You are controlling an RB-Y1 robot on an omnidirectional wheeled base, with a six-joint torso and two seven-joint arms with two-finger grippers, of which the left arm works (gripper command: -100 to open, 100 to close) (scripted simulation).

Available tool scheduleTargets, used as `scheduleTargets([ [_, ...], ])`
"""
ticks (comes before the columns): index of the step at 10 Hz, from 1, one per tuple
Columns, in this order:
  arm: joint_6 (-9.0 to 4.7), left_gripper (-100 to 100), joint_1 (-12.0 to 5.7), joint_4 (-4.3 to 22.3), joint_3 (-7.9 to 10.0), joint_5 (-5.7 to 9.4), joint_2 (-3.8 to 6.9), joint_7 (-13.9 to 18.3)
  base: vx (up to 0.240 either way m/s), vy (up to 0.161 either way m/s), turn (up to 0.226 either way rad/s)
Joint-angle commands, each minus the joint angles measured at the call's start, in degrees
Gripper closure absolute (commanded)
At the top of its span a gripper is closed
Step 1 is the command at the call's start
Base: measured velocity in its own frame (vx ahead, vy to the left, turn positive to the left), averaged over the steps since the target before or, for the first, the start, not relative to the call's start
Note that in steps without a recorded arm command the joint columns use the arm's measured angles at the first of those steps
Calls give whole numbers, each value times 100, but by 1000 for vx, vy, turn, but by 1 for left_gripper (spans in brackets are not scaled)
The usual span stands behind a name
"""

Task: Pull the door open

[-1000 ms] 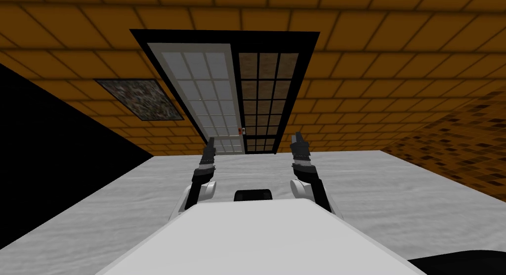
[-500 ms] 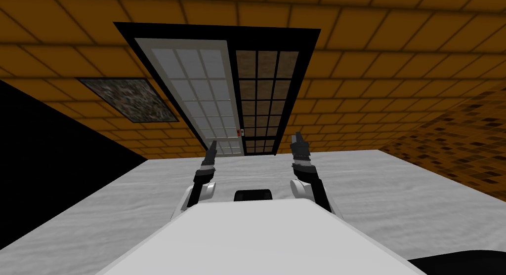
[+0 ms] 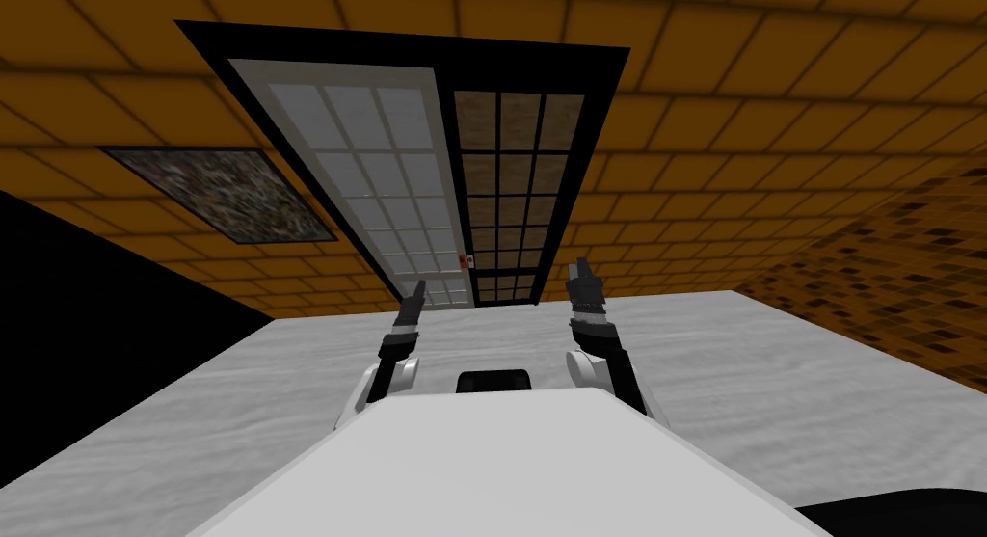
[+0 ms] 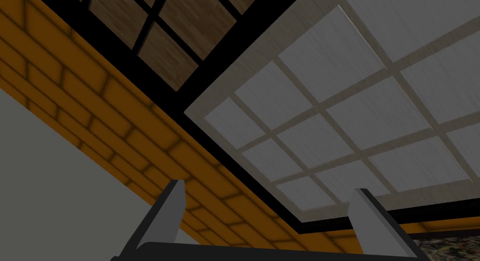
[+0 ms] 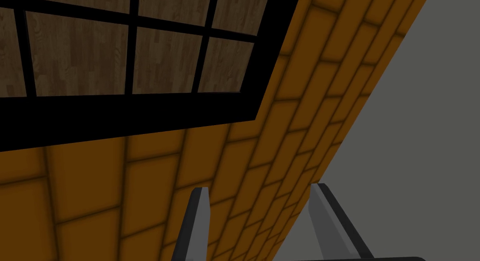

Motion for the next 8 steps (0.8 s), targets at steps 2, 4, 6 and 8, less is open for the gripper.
scheduleTargets([
  [2, -122, -100, -58, 369, 112, -65, 16, -362, 99, -4, -42],
  [4, -201, -100, -120, 661, 206, -110, 32, -626, 93, 2, -49],
  [6, -282, -100, -184, 959, 302, -157, 40, -894, 102, 5, -44],
  [8, -363, -100, -248, 1257, 398, -203, 49, -1162, 108, 1, -42],
])
